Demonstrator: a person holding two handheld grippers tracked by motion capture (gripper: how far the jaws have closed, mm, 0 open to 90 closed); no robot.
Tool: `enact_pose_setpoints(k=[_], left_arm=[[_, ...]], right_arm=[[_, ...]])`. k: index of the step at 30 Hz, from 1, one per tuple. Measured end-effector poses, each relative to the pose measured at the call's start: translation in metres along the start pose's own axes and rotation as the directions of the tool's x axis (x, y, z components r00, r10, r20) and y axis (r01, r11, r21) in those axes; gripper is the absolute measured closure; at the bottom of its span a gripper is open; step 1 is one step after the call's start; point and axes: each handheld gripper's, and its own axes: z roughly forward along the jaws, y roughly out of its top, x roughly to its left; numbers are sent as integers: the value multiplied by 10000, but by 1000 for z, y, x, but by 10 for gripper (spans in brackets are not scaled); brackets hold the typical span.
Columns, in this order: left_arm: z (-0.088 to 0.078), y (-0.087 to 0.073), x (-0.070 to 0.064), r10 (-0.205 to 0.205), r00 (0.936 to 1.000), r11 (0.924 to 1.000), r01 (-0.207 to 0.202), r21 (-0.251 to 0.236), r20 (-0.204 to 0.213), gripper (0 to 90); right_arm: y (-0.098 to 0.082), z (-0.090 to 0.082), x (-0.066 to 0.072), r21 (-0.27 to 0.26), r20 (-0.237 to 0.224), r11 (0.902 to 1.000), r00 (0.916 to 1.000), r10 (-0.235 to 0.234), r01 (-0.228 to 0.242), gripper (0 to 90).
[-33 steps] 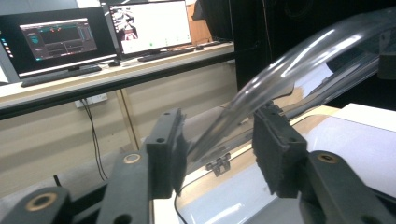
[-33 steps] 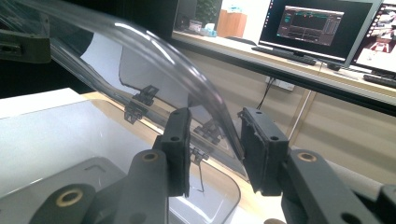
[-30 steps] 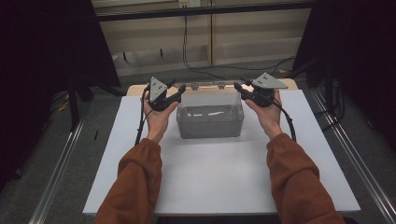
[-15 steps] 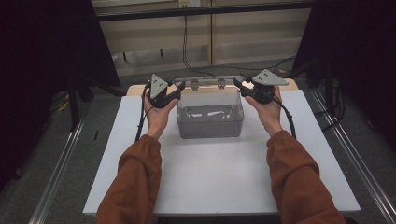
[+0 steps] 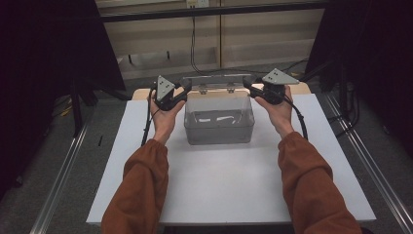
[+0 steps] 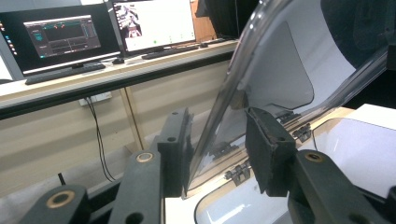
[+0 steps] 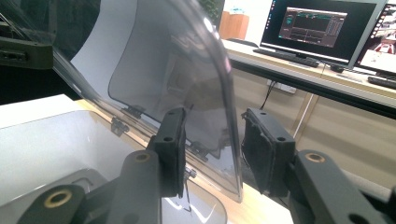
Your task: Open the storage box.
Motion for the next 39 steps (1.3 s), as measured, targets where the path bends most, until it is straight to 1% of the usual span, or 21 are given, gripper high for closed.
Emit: enact_pose_setpoints(k=[2, 5, 7, 9, 12, 14, 16, 19, 22, 25, 27, 28, 30, 35, 36, 39], left_arm=[[1, 1, 0, 33, 10000, 10000, -33, 12, 15, 612], [3, 3, 0, 257, 9997, 9995, -256, 173, -2, 604], [5, 3, 1, 192, 9998, 9997, -192, 124, 42, 608], [6, 2, 2, 72, 9999, 9999, -73, 91, 121, 626], [8, 2, 5, 32, 9998, 9999, -34, 98, 193, 633], [10, 3, 7, 221, 9994, 9996, -224, 148, 252, 639], [11, 4, 9, 69, 9994, 9997, -77, 211, 352, 644], [11, 5, 10, -42, 9995, 9998, 36, 180, 314, 650], [13, 4, 12, -25, 9999, 9997, 21, 236, 168, 652], [15, 2, 13, -153, 9997, 9994, 148, 310, 165, 656], [16, 1, 13, -110, 9999, 9993, 106, 361, 113, 656], [17, 1, 13, -25, 9999, 9992, 21, 391, 102, 656], [19, 1, 14, -74, 9999, 9992, 71, 385, 94, 661], [24, 0, 15, -37, 10000, 9993, 34, 369, 80, 675], [25, 0, 16, -92, 9999, 9994, 90, 339, 76, 676], [26, 0, 17, -60, 10000, 9993, 57, 368, 76, 682]], right_arm=[[-1, 2, -1, -13, 60, 10000, 10000, 56, -56, 599], [-4, 5, -2, 78, 71, 9999, 9999, 132, -132, 604], [-5, 7, -2, 105, 72, 9999, 10000, 31, -32, 613], [-6, 8, -2, 18, 49, 9999, 9999, 154, -154, 623], [-8, 10, -4, -58, 74, 9997, 9997, 248, -248, 643], [-8, 11, -5, 8, 50, 9994, 9994, 336, -336, 652], [-8, 13, -6, 17, 65, 9994, 9994, 349, -349, 656], [-6, 15, -8, 63, 73, 9992, 9992, 397, -397, 658], [-5, 16, -9, 83, 61, 9988, 9988, 487, -487, 661], [-4, 17, -10, 84, -9, 9972, 9973, 737, -737, 662], [-4, 17, -11, 57, -9, 9966, 9967, 817, -817, 662], [-4, 18, -12, 59, -30, 9963, 9963, 859, -859, 662], [-5, 19, -13, 52, -24, 9956, 9956, 935, -935, 667], [-4, 22, -16, 75, -2, 9962, 9963, 864, -864, 676], [-3, 23, -17, 113, 23, 9965, 9966, 826, -826, 677], [-4, 25, -18, 211, 17, 9964, 9966, 822, -822, 668]])
